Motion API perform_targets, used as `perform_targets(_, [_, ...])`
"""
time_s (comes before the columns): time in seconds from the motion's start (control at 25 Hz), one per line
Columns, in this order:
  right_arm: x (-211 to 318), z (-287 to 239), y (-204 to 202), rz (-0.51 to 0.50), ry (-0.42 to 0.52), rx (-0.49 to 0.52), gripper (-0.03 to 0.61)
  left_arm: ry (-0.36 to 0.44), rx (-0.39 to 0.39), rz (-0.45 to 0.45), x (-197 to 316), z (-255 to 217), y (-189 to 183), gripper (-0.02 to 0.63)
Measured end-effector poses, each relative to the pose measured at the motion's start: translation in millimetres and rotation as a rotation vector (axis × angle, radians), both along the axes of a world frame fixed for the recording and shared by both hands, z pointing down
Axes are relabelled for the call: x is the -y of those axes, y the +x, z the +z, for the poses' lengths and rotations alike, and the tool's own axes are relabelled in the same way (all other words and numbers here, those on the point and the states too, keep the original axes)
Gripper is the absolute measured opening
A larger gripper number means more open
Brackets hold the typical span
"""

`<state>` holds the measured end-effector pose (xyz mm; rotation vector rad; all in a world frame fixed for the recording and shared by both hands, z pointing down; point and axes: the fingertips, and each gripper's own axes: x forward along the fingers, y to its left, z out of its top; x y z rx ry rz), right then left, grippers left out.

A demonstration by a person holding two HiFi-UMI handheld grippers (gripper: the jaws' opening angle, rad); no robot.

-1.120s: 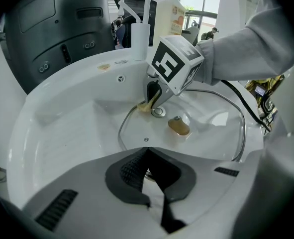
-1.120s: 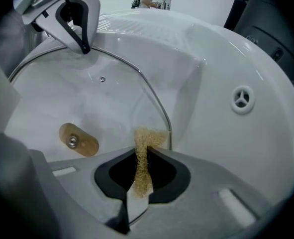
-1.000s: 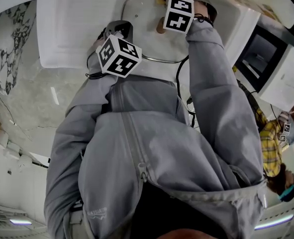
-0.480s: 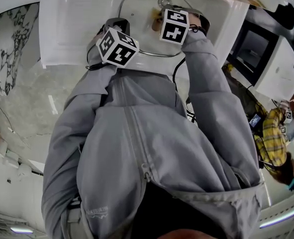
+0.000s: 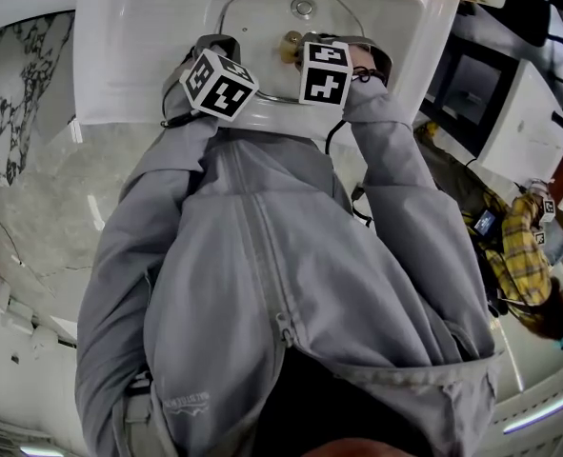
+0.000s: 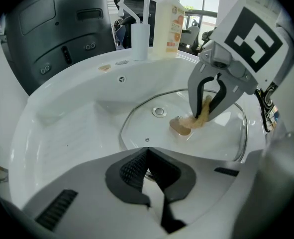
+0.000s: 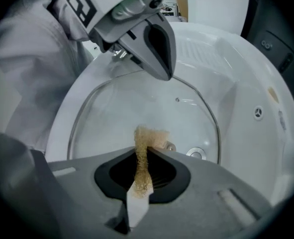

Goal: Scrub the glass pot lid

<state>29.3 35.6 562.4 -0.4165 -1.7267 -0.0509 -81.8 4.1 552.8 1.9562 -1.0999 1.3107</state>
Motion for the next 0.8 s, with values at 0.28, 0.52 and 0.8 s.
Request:
perform_targets(0.28, [-33, -27, 5, -0.011, -0.163, -0.007, 0.035, -0.004, 0.002, 0.0, -2, 0, 1, 0.006])
perform_targets(0.52, [-48, -49, 6, 0.001, -0.351, -0.012, 0.035, -0.004, 0.003, -0.001, -1, 0, 0, 0.006])
perform_targets(0.8, [-31, -70, 14, 0.107, -0.456, 0.081, 0.035, -0.007, 0.006, -0.002, -2, 0, 0, 0.006])
